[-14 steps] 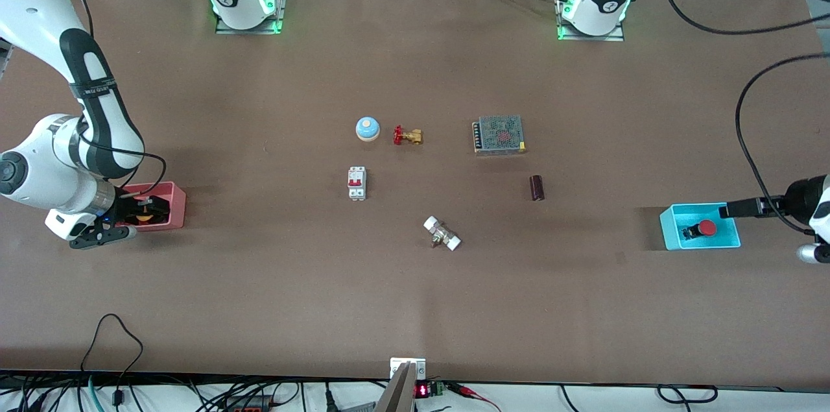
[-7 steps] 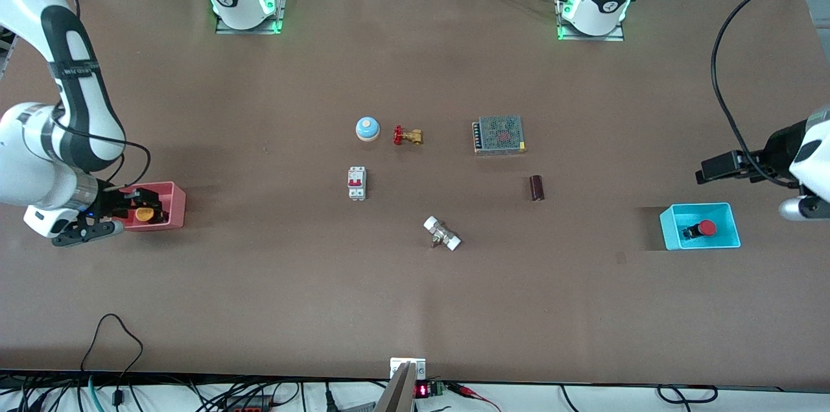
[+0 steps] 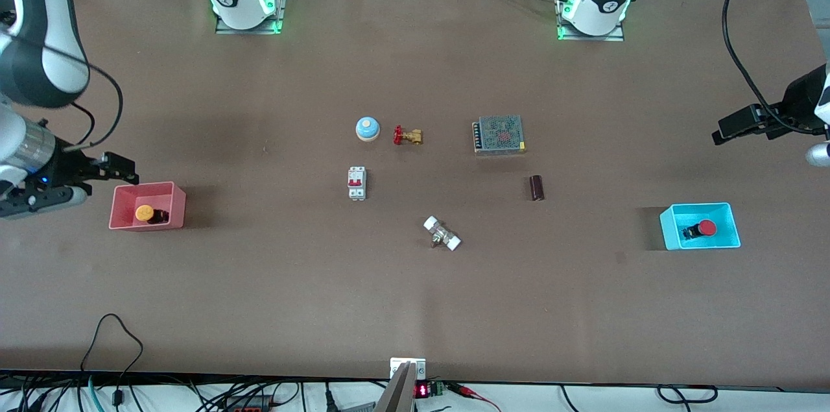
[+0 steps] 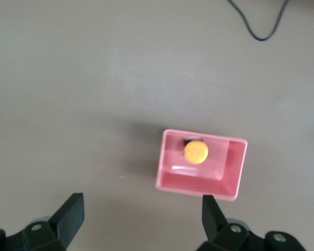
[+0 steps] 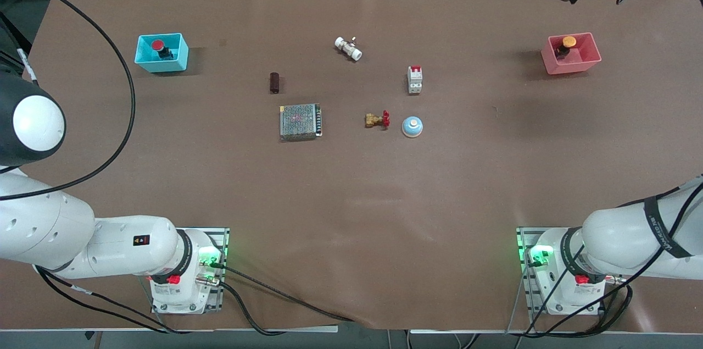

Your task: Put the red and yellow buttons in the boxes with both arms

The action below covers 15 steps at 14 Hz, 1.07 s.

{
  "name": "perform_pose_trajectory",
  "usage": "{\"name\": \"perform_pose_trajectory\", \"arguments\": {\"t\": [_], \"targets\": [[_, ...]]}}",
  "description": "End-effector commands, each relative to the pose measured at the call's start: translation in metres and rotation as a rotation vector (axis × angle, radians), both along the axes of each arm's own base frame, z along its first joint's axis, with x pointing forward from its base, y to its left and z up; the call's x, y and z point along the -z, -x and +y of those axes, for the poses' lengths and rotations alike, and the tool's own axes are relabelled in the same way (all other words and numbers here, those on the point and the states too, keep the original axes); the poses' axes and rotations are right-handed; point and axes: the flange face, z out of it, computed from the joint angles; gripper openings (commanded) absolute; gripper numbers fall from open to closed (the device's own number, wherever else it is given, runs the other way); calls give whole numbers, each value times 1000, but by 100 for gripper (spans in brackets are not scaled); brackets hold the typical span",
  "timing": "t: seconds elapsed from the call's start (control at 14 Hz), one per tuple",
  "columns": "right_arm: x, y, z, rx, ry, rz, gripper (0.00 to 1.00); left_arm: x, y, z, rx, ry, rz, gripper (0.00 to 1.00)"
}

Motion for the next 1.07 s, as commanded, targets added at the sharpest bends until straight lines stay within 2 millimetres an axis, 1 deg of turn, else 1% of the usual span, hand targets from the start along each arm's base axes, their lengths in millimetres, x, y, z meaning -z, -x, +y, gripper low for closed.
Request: {"name": "perform_pose_trajectory", "arguments": {"t": [0.0,0.07,0.21,0.29,0.36,0.43,0.5,0.64,0.71,0.86,1.0], "targets": [[-61,7,13,70,-9,39,100,1,8,-5,3,-14,-10,100],[-80,10,24,59,-5,55,100,0,8,-4,14,-14,-13,100],[-118,27,30,56,42,63,100,-2,7,-2,21,-16,-19,100],[-131,38,35,52,50,61,100,-5,6,-4,20,-17,-22,100],[-131,48,39,61,43,110,100,-12,6,-2,19,-17,-30,100],[-129,52,56,63,57,114,100,-20,5,0,19,-18,-45,100],[-127,54,62,110,59,112,100,-21,5,-3,25,-21,-50,100],[-128,54,62,118,59,106,100,-22,5,-10,41,-40,-48,100],[-126,53,62,118,59,111,100,-25,9,-8,37,-41,-45,100],[-125,53,62,116,56,116,100,-23,12,-6,38,-40,-19,100],[-125,53,55,111,55,114,100,-24,13,-9,43,-41,-17,100]]}}
